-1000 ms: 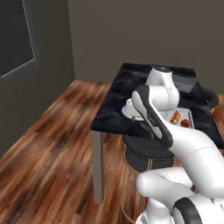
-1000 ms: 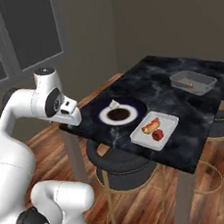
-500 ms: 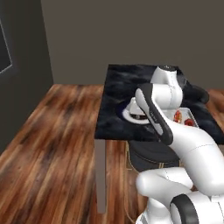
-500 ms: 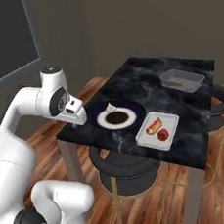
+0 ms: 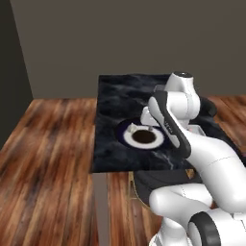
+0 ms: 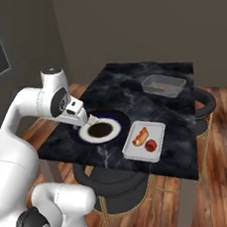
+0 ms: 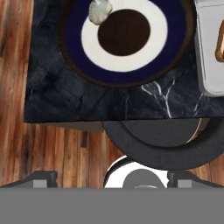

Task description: Place one cooked food and one vegetable from the large plate to each tupperware container.

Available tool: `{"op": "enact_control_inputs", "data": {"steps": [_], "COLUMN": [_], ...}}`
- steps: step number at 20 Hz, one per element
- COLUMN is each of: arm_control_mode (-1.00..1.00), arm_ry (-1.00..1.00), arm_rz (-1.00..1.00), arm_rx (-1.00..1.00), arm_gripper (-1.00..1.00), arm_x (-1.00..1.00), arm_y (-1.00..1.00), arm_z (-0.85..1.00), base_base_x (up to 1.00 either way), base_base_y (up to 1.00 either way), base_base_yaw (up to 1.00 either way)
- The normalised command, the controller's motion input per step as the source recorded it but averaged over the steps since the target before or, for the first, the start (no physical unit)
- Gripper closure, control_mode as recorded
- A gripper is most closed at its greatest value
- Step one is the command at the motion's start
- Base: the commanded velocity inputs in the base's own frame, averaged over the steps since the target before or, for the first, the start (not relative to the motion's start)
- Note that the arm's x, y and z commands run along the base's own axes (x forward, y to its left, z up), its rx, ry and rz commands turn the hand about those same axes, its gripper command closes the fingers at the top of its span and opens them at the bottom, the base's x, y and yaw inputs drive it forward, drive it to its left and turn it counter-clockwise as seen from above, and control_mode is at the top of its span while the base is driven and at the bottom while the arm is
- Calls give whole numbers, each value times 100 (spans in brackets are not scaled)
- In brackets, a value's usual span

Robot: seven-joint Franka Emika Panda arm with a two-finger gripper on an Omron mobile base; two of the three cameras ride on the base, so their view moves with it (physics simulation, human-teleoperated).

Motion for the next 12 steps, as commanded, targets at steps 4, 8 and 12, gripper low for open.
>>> {"op": "enact_control_inputs", "data": {"steps": [4,8,12], "arm_control_mode": [100,100,100], "arm_ry": [0,0,0], "arm_rz": [0,0,0], "arm_rx": [0,0,0], "arm_gripper": [-100,-100,-100], "arm_x": [0,0,0], "arm_y": [0,0,0], "arm_z": [0,0,0], "base_base_x": [47,23,24], "base_base_y": [63,100,74], "base_base_yaw": [-34,-31,-29]}}
